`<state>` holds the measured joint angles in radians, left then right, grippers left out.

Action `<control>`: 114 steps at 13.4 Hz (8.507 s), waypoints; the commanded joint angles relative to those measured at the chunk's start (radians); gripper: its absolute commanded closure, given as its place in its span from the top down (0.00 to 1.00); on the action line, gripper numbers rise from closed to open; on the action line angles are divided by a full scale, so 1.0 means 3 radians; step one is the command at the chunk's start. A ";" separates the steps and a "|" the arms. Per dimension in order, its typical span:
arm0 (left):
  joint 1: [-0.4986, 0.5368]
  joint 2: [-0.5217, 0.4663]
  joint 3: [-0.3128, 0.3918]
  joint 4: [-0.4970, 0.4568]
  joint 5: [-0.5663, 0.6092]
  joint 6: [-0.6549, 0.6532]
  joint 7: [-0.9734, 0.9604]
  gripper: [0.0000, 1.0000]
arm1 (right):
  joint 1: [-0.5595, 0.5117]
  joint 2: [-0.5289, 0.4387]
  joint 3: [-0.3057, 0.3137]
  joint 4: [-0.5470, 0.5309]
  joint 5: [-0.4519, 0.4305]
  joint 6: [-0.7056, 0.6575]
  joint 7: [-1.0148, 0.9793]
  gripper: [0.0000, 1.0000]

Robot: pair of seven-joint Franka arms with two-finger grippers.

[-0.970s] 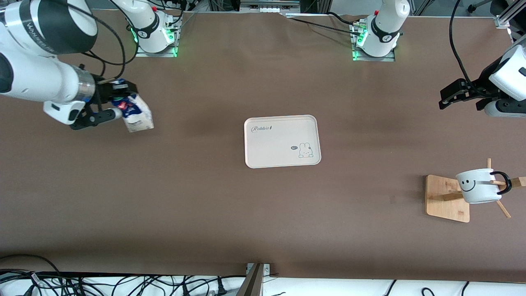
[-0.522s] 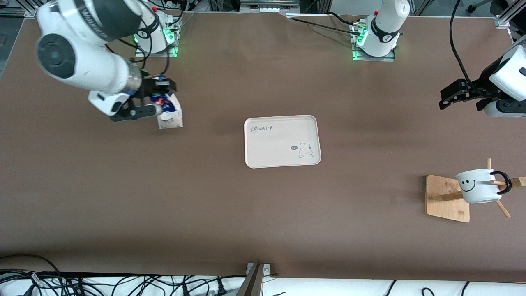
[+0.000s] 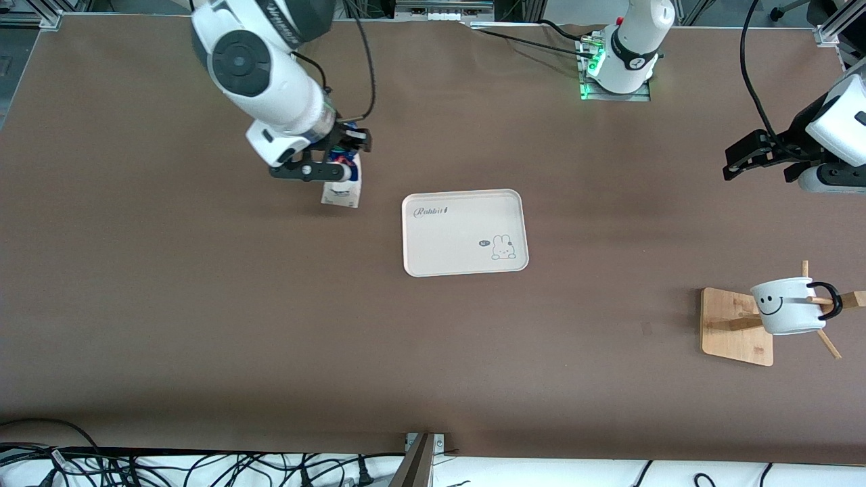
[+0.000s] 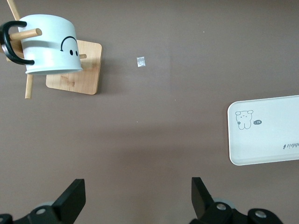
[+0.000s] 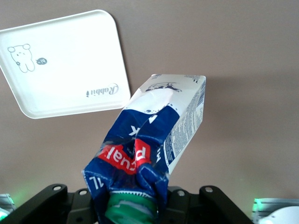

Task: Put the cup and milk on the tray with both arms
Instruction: 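Lift the milk carton with the right gripper toward the tray, then lower the milk carton upright onto the tray with the right gripper, then open the right gripper and withdraw while the left gripper reaches the mug, then grasp the white mug with the left gripper and lift it off the tree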

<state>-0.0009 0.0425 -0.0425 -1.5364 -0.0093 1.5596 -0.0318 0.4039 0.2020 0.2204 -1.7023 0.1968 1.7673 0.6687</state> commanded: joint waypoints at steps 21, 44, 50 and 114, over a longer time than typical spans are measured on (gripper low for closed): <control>0.0019 0.0053 0.0019 0.0116 0.0026 -0.0070 0.0014 1.00 | 0.0561 0.1592 -0.0111 0.1460 -0.0099 0.0461 -0.0404 0.00; 0.0024 0.0053 0.0024 0.0111 0.0036 -0.0101 0.0034 1.00 | 0.0581 0.1894 -0.0101 0.1466 0.0530 0.0715 -0.0020 0.00; 0.0273 0.0552 0.0029 0.0207 -0.0020 -0.0321 0.0014 1.00 | 0.0622 0.1950 -0.0106 0.1446 0.0495 0.0827 -0.0010 1.00; 0.0724 0.0492 -0.0553 -0.0290 -0.0746 0.1118 -0.0093 0.00 | -0.1362 -0.0070 -0.0643 0.0980 -0.0840 -0.0813 -0.2341 1.00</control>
<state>0.2219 0.1883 -0.1643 -1.6969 -0.2556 1.9709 -0.0627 -0.0053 0.1956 0.0213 -1.4055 -0.0328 1.5345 -0.0586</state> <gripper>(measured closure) 0.903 0.000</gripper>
